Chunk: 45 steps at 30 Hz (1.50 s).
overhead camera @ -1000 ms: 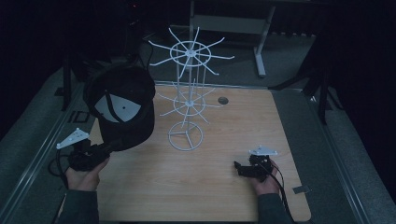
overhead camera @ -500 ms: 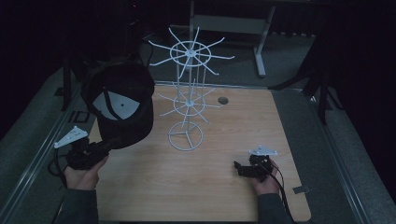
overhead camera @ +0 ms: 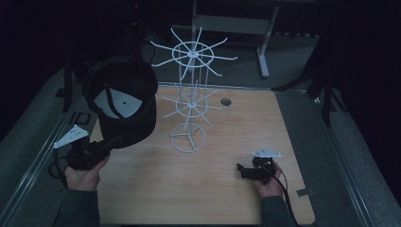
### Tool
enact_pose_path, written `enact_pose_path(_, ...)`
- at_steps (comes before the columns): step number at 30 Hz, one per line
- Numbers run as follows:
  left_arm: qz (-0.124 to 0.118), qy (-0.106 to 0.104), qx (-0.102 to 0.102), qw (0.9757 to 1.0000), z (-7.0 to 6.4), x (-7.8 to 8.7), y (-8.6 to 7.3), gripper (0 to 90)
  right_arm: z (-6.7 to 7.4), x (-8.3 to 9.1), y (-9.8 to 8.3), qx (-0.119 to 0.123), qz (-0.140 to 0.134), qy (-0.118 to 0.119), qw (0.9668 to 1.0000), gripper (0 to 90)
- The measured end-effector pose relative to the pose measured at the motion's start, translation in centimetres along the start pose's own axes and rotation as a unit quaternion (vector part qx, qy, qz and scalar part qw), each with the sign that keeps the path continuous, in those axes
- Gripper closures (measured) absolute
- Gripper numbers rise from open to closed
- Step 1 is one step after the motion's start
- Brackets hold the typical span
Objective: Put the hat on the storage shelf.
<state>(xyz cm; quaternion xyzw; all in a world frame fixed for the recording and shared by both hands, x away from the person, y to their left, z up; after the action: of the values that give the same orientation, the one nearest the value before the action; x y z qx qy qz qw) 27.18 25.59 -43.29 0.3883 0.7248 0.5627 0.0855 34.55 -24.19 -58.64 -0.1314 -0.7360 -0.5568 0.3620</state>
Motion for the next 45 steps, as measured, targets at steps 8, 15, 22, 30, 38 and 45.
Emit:
enact_pose_path(8,-0.005,-0.001,-0.007,1.0,-0.3,0.1,0.5,85.9,0.0,0.0,0.0,0.0,0.0,0.0,1.0,13.9)
enact_pose_path(15,-0.01,-0.002,-0.011,0.9999,-0.5,0.2,0.9,85.9,0.0,0.0,0.0,-0.001,0.0,0.0,1.0,14.0)
enact_pose_path(22,-0.013,-0.003,-0.015,0.9998,-0.8,0.2,1.2,85.9,0.0,0.0,0.0,-0.001,0.0,0.0,1.0,13.9)
enact_pose_path(30,-0.019,-0.003,-0.017,0.9997,-0.9,0.1,1.6,85.9,0.0,0.0,0.0,-0.001,0.001,0.0,1.0,13.9)
enact_pose_path(38,-0.021,0.005,-0.023,0.9995,-1.0,-0.1,1.8,85.9,0.0,0.0,0.0,-0.001,0.001,0.0,1.0,13.9)
enact_pose_path(45,-0.026,0.006,-0.024,0.9994,-1.2,-0.6,1.9,85.9,0.0,0.0,0.0,-0.001,0.0,0.0,1.0,14.0)
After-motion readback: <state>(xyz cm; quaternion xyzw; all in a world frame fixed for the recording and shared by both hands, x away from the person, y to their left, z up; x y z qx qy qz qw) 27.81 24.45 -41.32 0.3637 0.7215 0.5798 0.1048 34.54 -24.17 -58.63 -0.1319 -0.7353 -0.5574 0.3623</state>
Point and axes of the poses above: each handheld gripper's, and its own axes: x roughly backward along the jaws, y roughly out of its top, z roughly to its left, the point moved 3 cm from there along -x, roughly forward along the jaws, and after that the axes turned 9 degrees about -y, right-handed, at the moved point
